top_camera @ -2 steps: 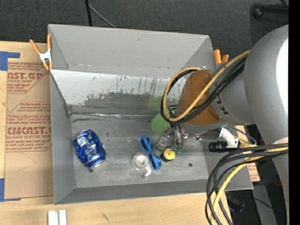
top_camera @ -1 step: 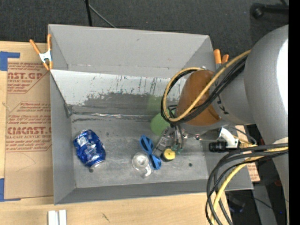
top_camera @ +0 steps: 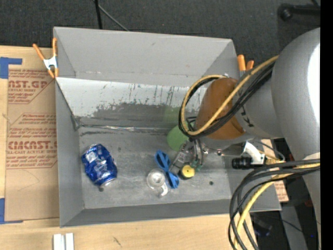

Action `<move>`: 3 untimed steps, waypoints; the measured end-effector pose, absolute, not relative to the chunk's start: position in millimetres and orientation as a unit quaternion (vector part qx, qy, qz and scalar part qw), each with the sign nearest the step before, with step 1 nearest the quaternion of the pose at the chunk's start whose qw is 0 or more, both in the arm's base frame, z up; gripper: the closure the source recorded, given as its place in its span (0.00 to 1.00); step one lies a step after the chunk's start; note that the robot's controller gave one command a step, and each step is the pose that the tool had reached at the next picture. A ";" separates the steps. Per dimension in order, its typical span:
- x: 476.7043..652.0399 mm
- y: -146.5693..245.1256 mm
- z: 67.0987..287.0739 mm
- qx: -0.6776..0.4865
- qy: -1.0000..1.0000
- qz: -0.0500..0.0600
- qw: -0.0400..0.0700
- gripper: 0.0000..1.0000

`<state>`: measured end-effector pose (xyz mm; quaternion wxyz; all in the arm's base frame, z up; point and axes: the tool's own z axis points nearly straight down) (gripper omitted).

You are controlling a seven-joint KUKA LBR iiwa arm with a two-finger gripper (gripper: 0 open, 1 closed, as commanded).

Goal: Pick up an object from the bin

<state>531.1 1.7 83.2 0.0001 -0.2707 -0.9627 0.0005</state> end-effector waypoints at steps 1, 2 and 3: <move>531.1 1.7 83.2 -0.271 -0.963 0.001 0.000 1.00; 531.1 1.7 83.2 -0.271 -0.963 0.001 0.000 1.00; 531.1 1.7 83.2 -0.271 -0.963 0.001 0.000 1.00</move>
Offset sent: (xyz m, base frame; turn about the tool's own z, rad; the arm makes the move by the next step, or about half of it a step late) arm 0.0000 0.0000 0.0000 0.0000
